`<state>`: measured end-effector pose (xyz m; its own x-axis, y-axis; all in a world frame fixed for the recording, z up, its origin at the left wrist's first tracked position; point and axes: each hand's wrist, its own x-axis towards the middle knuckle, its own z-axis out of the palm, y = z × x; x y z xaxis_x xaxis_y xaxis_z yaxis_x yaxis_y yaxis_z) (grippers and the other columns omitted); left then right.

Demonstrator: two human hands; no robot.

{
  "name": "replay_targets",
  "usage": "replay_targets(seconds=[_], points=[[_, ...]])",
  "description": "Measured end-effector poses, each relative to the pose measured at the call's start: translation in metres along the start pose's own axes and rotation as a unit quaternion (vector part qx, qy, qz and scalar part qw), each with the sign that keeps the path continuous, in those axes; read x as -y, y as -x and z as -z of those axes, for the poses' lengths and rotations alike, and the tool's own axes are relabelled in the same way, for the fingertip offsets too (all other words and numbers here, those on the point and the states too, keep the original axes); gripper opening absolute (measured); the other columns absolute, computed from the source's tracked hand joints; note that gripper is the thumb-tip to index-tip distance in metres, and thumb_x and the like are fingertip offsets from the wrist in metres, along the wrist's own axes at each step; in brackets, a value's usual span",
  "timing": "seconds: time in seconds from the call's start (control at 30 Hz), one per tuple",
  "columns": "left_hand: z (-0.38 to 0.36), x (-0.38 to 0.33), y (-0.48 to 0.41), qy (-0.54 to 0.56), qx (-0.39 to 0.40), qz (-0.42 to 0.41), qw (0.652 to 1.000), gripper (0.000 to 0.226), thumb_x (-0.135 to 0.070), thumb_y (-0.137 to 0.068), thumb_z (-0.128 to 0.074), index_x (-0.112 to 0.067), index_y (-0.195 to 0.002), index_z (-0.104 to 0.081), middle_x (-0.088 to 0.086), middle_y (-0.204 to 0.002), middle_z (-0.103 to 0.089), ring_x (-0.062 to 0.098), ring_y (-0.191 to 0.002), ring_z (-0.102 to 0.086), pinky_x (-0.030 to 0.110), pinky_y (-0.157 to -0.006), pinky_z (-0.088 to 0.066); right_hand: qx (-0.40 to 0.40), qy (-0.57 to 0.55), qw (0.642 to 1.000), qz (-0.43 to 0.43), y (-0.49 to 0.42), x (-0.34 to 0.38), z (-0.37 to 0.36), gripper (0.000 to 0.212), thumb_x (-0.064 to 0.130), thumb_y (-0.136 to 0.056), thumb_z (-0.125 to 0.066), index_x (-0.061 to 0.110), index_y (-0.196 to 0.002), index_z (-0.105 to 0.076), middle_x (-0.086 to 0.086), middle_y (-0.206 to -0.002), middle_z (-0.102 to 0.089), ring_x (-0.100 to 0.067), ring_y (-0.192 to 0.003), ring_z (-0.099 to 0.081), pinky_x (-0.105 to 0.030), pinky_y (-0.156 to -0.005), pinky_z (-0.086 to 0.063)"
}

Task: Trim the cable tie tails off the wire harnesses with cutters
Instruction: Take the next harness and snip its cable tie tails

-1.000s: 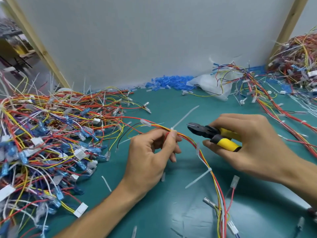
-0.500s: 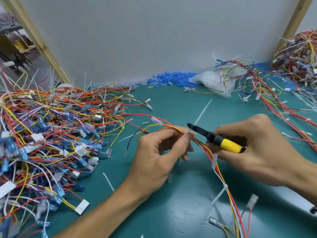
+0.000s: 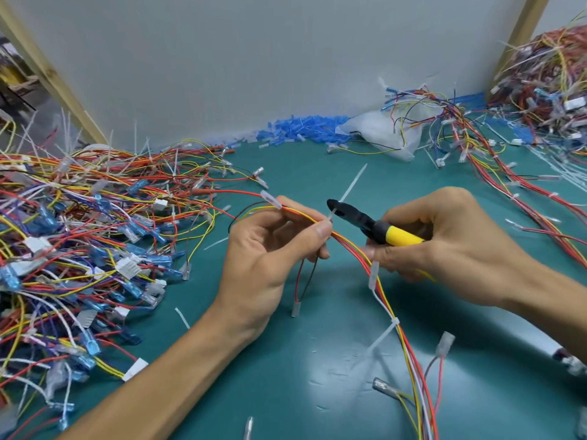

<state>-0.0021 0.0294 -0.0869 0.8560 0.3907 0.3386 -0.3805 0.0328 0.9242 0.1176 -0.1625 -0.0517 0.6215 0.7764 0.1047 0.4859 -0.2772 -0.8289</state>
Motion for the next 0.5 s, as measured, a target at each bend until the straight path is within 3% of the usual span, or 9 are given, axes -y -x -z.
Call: replay_targets(seconds=[0.17, 0.27, 0.33, 0.5], points=[[-0.002, -0.001, -0.001, -0.011, -0.002, -0.018, 1.0, 0.007, -0.003, -0.087, -0.072, -0.01, -0.084, -0.073, 0.008, -0.075, -0.06, 0.023, -0.064, -0.061, 0.029, -0.066, -0.051, -0.004, -0.023, 1.0, 0.004, -0.002, -0.005, 0.0, 0.044, 0.046, -0.072, -0.081, 0.003, -0.073, -0.072, -0.018, -0.054, -0.055, -0.018, -0.047, -0.046, -0.029, -0.048, -0.035], [0.0, -0.002, 0.001, 0.008, 0.032, 0.005, 0.999, 0.001, -0.012, -0.087, -0.072, -0.012, -0.085, -0.072, 0.005, -0.074, -0.062, 0.025, -0.063, -0.059, 0.028, -0.064, -0.051, -0.013, 0.015, 0.998, 0.053, -0.001, -0.005, -0.004, 0.041, 0.046, -0.075, -0.079, 0.005, -0.074, -0.074, -0.017, -0.059, -0.048, -0.012, -0.053, -0.034, -0.032, -0.048, -0.033], [0.0, -0.002, 0.003, 0.023, 0.048, 0.041, 0.998, 0.009, -0.02, -0.088, -0.069, -0.011, -0.088, -0.071, 0.008, -0.071, -0.064, 0.024, -0.057, -0.057, 0.026, -0.058, -0.05, -0.014, 0.058, 0.995, 0.081, -0.001, -0.006, -0.006, 0.035, 0.042, -0.08, -0.083, 0.008, -0.075, -0.075, -0.015, -0.059, -0.047, -0.011, -0.057, -0.028, -0.035, -0.048, -0.031], [0.0, 0.0, 0.004, -0.027, 0.051, 0.042, 0.997, 0.018, -0.025, -0.092, -0.066, -0.009, -0.086, -0.073, 0.011, -0.066, -0.065, 0.023, -0.051, -0.053, 0.023, -0.05, -0.044, -0.031, 0.092, 0.989, 0.108, -0.002, -0.012, -0.001, 0.027, 0.028, -0.086, -0.088, 0.023, -0.067, -0.069, -0.006, -0.055, -0.038, -0.013, -0.055, -0.023, -0.023, -0.045, -0.022]])
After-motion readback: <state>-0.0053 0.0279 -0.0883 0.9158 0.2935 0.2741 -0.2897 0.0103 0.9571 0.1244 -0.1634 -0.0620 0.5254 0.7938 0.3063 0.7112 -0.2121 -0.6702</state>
